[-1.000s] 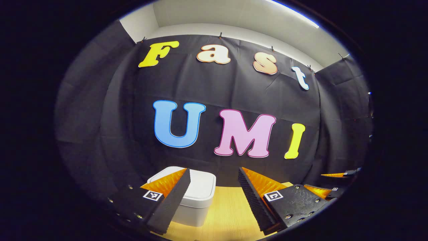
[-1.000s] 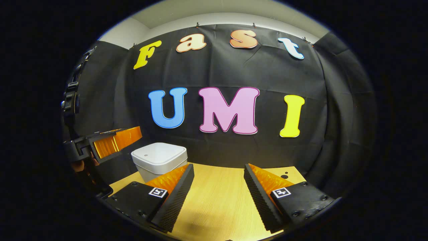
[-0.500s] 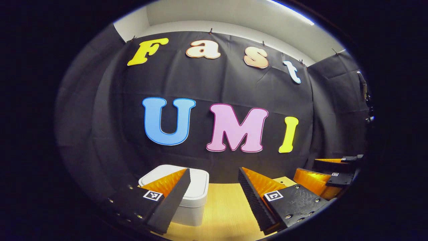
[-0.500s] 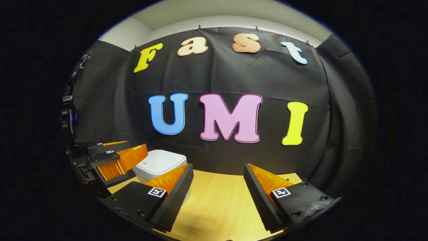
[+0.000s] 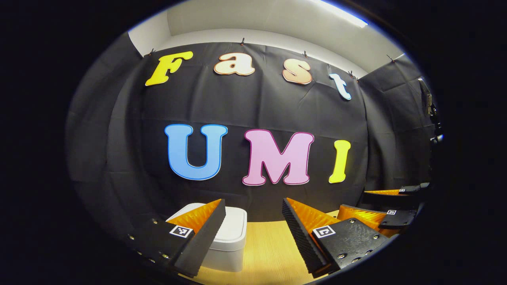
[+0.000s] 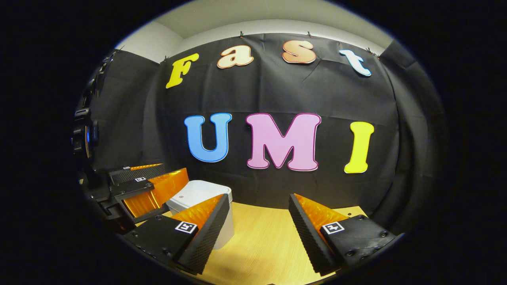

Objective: Press the lid of the desktop garbage bin to open it, pick up the crumpled paper on the desktop and throw it into the bin, then pick up the pop can on the desktop and drop it into the bin, and finally close the garbage bin lid.

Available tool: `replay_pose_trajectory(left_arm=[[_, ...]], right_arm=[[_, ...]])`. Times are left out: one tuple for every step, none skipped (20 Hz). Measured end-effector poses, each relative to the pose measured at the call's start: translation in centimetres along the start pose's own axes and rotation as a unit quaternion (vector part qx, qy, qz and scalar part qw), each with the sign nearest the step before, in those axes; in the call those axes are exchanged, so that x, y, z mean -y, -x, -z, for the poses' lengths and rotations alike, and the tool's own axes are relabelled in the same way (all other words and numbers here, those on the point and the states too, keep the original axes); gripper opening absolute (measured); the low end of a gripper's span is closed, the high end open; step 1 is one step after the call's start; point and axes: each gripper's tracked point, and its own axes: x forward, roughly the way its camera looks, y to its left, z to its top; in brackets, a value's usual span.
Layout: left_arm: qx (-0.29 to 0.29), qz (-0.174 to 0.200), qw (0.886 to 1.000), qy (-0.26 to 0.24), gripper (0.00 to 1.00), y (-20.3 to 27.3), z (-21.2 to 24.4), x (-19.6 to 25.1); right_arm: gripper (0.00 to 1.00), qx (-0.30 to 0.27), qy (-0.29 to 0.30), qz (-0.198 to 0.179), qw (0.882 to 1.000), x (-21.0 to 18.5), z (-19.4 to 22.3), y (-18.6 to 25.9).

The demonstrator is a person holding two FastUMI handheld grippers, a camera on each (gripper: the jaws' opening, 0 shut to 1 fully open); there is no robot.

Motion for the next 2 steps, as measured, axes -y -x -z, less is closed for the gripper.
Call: replay_pose_trajectory(left_arm=[[-0.001, 0.000, 1.000, 0.001, 0.95, 0.00, 0.02, -0.08], [-0.003, 0.000, 1.000, 0.002, 0.95, -0.01, 0.11, -0.10]], right_arm=[[0.98, 0.002, 0.000, -0.003, 1.000, -0.19, -0.06, -0.02], [0.98, 0.003, -0.001, -0.005, 1.000, -0.33, -0.01, -0.05]])
